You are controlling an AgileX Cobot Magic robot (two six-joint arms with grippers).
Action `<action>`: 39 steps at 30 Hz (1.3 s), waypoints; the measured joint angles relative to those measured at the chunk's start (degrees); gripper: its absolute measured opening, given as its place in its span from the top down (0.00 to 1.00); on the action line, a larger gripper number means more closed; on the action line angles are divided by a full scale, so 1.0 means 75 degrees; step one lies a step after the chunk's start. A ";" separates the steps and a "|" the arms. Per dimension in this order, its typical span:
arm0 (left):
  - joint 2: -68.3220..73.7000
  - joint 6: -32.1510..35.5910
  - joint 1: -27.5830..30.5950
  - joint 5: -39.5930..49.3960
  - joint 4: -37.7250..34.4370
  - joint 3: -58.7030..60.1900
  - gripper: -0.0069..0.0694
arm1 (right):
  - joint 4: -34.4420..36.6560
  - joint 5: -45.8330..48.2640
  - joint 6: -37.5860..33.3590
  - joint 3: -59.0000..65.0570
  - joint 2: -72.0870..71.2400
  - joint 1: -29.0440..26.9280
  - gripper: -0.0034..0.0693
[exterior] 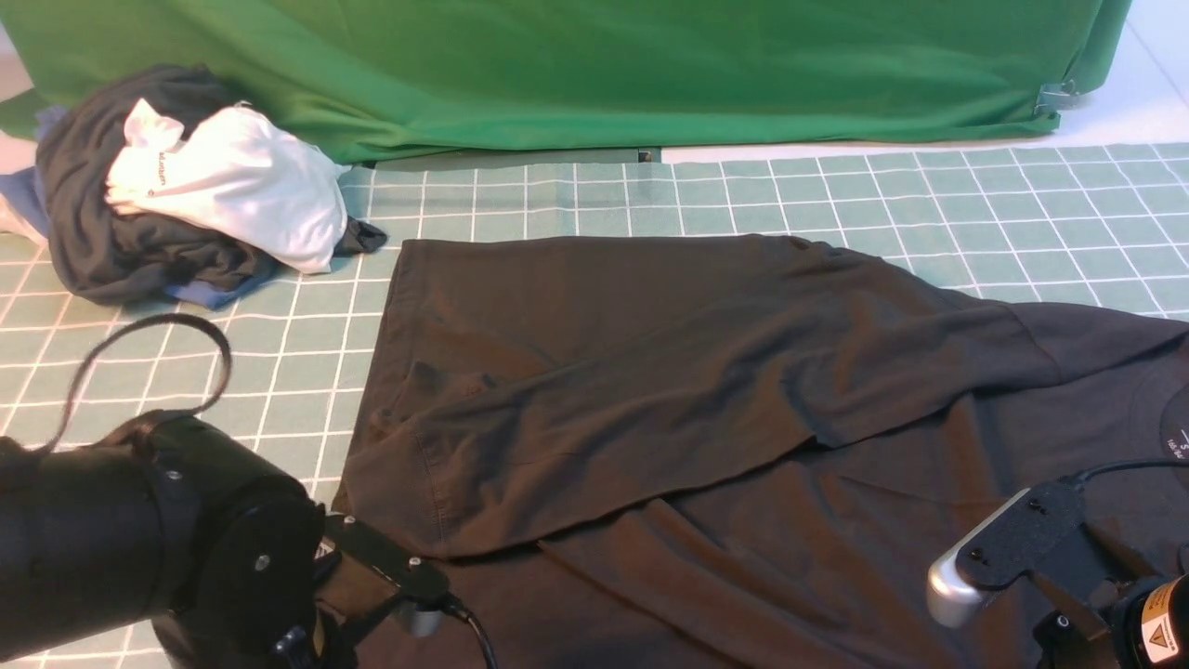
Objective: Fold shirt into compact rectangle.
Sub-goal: 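Grasp the near edge of the shirt at its hem and shoulder corners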
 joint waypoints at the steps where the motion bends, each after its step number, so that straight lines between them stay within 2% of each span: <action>1: -0.0097 0.0000 0.0000 0.0016 0.0000 0.0000 0.89 | 0.0000 0.0000 0.0000 0.0000 0.0000 0.0000 0.33; 8: -0.1010 0.0000 0.0000 0.0099 0.0039 0.0000 0.89 | -0.0116 0.0047 0.0018 0.0000 0.0000 0.0000 0.33; 17: -0.1337 -0.0321 0.0000 -0.0093 0.0217 0.0000 0.89 | -0.0267 0.0401 -0.0329 0.0181 0.0003 0.0188 0.22; 23: -0.1337 -0.0369 0.0000 -0.0380 0.0225 0.0000 0.89 | -0.0315 -0.0028 -0.0380 0.0245 0.0378 0.0461 0.22; 28: -0.1337 -0.0369 0.0000 -0.0396 0.0225 0.0000 0.89 | -0.0808 -0.0227 -0.0132 0.0245 0.0996 0.0461 0.23; 31: -0.1337 -0.0439 0.0000 -0.0396 0.0225 0.0000 0.89 | -0.0978 -0.0222 -0.0015 0.0152 0.1163 0.0461 0.32; 32: -0.1337 -0.0495 0.0000 -0.0396 0.0225 0.0000 0.89 | -0.1034 -0.0220 0.0013 0.0127 0.1185 0.0461 0.40; 33: -0.1337 -0.0555 0.0000 -0.0396 0.0217 0.0000 0.89 | -0.1130 -0.0198 0.0015 0.0087 0.1183 0.0461 0.52; 36: -0.1342 -0.0697 0.0000 -0.0365 0.0187 0.0000 0.89 | -0.1129 -0.0059 0.0044 0.0021 0.1149 0.0461 0.82; 37: -0.1351 -0.0716 0.0000 -0.0302 0.0164 0.0000 0.89 | -0.1103 0.0051 0.0062 -0.0005 0.1085 0.0461 0.87; 39: -0.1423 -0.0716 0.0000 -0.0145 0.0063 0.0000 0.89 | -0.1070 0.0253 0.0076 -0.0021 0.0866 0.0461 0.91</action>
